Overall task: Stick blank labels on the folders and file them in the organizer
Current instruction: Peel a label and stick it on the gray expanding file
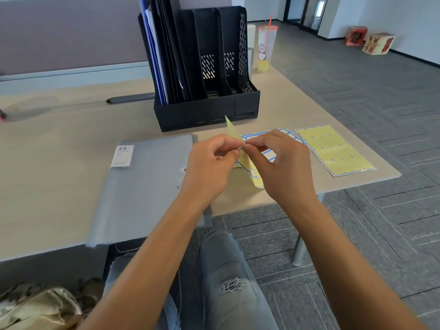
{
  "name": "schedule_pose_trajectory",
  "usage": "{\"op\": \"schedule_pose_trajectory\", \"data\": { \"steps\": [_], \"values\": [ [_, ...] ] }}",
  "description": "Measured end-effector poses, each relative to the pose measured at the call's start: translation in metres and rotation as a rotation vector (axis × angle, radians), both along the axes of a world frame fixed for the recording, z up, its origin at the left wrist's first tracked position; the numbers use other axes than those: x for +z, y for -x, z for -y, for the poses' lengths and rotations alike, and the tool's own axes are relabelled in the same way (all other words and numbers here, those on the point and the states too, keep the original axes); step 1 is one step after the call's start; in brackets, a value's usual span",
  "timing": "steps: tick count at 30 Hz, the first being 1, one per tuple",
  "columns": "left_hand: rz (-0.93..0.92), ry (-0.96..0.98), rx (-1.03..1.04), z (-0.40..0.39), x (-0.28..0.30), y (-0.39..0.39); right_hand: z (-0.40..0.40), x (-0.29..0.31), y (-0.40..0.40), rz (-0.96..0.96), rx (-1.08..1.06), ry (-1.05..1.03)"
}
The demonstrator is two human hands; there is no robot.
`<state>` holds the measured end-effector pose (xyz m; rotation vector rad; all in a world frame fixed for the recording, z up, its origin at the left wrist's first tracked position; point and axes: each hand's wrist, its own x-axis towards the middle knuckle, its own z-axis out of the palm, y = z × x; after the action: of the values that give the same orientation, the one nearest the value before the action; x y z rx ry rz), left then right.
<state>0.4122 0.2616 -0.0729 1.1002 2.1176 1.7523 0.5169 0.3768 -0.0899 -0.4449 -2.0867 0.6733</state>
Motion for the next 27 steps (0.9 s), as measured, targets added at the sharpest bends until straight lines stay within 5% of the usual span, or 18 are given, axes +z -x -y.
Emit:
{"op": "schedule_pose_trajectory", "data": {
  "steps": [27],
  "values": [
    [-0.064,0.03,0.014,-0.051,-0.007,-0.003,-0.02,-0.001,-0.029,-0.086,-0.17,0.431]
  ]
}}
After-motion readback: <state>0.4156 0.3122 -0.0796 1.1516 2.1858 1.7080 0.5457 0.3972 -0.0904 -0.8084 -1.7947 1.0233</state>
